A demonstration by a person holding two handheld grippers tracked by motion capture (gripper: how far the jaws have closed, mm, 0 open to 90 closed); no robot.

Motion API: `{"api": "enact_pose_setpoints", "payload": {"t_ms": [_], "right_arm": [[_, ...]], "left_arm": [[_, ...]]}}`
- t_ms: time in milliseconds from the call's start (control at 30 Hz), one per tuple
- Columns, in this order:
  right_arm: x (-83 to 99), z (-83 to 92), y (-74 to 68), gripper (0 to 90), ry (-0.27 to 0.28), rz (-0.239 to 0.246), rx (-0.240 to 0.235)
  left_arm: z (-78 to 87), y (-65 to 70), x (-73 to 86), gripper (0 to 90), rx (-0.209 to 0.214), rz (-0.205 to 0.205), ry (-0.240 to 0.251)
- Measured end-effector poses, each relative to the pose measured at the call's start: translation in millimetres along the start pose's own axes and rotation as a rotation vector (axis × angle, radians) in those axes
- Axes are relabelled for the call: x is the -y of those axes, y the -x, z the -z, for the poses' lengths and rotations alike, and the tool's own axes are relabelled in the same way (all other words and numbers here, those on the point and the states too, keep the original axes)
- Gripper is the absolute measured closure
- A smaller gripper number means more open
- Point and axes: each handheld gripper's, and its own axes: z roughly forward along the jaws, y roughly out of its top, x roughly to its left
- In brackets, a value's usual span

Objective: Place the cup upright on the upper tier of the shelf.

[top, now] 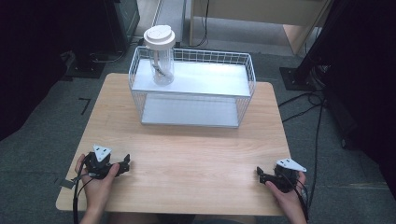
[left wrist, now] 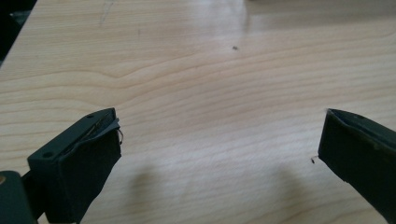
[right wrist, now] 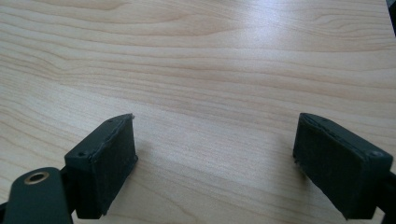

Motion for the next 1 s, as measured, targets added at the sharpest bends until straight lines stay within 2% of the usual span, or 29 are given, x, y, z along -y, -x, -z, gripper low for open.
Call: {"api": "enact_pose_setpoints", "payload": {"t_ms": [67, 267, 367, 400, 600, 667, 700, 833, 1000], "right_arm": [[0.0, 0.0, 0.0, 13.1, 0.000, 0.000, 0.000], [0.0, 0.0, 0.0, 13.1, 0.000, 0.000, 0.000], [0.0, 0.0, 0.0, 13.0, 0.000, 0.000, 0.000], [0.0, 0.0, 0.0, 13.1, 0.000, 0.000, 0.000], [0.0, 0.0, -0.1, 13.1, 0.000, 0.000, 0.000], [0.0, 0.0, -0.1, 13.0, 0.000, 0.000, 0.001], [0.1, 0.0, -0.2, 13.1, 0.000, 0.000, 0.001], [0.1, -0.1, -0.2, 13.0, 0.000, 0.001, 0.002], [0.1, -0.1, -0.2, 13.0, 0.001, 0.002, 0.002]], "left_arm": [[0.8, -0.8, 1.1, 0.0, 0.001, -0.002, -0.002], [5.9, -4.5, 7.3, 0.0, -0.008, -0.044, -0.033], [7.1, -6.5, 8.7, 0.0, -0.003, -0.042, -0.041], [7.7, -8.7, 9.9, 0.0, 0.004, -0.049, -0.061], [10.0, -12.0, 13.0, 0.0, -0.002, -0.066, -0.085], [10.1, -13.5, 13.7, 0.0, 0.015, -0.063, -0.098], [9.4, -14.9, 13.7, 0.0, 0.043, -0.062, -0.108], [8.2, -17.2, 13.2, 0.0, 0.067, -0.043, -0.120], [7.8, -17.7, 13.1, 0.0, 0.083, -0.046, -0.124]]}}
